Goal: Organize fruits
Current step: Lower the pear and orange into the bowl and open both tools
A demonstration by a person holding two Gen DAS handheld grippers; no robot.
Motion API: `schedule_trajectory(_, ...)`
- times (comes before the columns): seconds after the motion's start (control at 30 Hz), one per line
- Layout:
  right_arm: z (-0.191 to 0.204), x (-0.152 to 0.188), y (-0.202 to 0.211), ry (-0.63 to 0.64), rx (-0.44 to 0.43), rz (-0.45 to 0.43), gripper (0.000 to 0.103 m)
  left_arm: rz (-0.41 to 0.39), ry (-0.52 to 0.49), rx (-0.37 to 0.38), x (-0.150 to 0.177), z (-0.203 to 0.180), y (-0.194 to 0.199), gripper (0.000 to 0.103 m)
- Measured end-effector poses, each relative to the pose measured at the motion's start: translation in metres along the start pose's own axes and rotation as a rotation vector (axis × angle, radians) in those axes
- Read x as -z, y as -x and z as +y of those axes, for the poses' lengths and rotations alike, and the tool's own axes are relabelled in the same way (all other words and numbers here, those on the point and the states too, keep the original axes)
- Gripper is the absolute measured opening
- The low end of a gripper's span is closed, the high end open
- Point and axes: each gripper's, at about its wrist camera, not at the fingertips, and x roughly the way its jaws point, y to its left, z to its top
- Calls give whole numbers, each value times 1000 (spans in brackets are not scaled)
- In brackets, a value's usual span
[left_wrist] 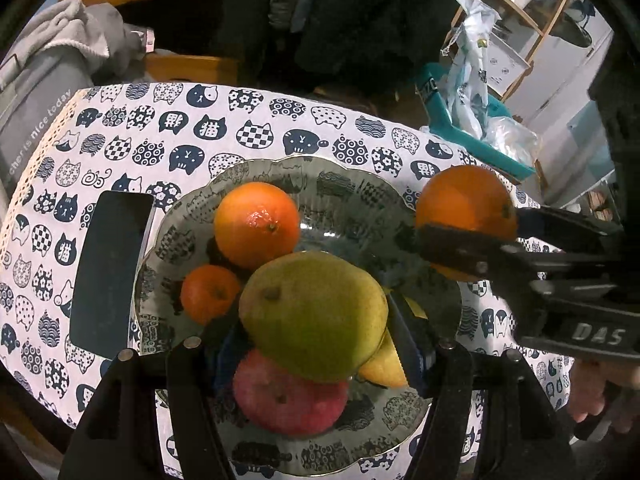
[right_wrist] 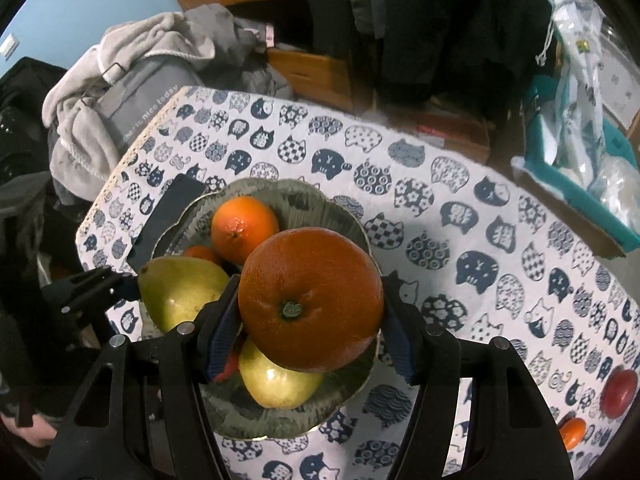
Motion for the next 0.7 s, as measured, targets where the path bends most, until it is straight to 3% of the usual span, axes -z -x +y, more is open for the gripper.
schedule_trajectory(0.43, -7, 7, -29, -47, -15, 82, 65, 45, 14, -1, -1, 3, -10, 66)
schedule_trajectory(0.7, -9, 5, -13, -50, -21, 34, 66, 40, 10, 14, -1, -3, -2, 66)
